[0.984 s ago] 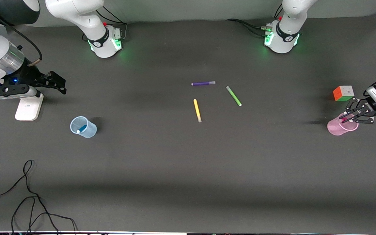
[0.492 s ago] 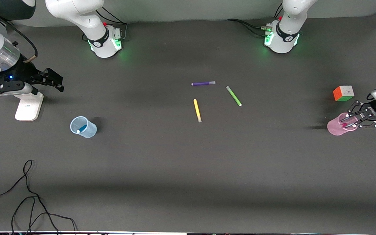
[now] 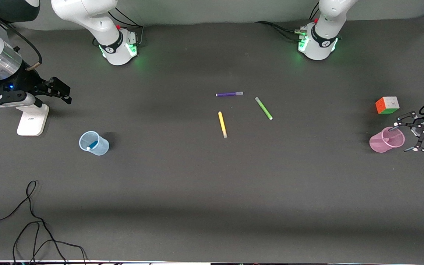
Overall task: Place pink and blue markers in matching cups
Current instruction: 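Open the left gripper and release the pink marker into the cup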
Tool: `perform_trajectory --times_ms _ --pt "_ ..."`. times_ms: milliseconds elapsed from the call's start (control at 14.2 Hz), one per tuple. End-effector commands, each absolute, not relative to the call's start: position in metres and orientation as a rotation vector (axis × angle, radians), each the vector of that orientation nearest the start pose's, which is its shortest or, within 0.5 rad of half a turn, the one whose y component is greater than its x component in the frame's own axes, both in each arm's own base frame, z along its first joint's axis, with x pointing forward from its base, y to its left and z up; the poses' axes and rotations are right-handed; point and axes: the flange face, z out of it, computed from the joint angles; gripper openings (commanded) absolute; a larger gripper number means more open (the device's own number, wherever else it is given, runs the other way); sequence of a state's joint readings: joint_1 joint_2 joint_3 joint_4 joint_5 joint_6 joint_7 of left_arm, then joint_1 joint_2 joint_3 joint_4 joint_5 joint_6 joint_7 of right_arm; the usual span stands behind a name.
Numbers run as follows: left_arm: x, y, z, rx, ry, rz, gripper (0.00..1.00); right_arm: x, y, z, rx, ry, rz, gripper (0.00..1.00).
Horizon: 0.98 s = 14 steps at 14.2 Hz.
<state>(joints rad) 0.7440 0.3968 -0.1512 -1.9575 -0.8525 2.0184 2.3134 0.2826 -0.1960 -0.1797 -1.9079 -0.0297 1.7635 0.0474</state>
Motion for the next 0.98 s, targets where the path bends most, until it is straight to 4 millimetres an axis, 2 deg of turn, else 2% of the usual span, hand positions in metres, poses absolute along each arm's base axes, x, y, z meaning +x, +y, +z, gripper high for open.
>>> perform_trajectory --times_ms 0,141,351,562,703,914 --pt "0.522 0.278 0.331 -2.815 1.786 -1.139 1.00 0.499 0.040 0.588 -3.104 -0.079 -0.098 1.00" --pt "0.524 0.263 0.381 -2.917 1.669 -0.943 1.00 0.498 0.036 0.589 -3.104 -0.070 -0.097 1.00" --pt "0.528 0.221 0.447 -2.987 1.503 -0.698 1.00 0.498 0.037 0.586 -3.104 -0.051 -0.087 1.00" --pt "0.529 0.182 0.489 -3.025 1.321 -0.536 1.00 0.499 0.036 0.585 -3.104 -0.048 -0.090 1.00" --pt "0.529 0.144 0.513 -3.048 1.176 -0.416 1.00 0.500 0.034 0.586 -3.106 -0.041 -0.098 1.00" --pt "0.525 0.087 0.538 -3.108 0.916 -0.275 1.00 0.497 0.028 0.582 -3.111 -0.027 -0.069 1.00"
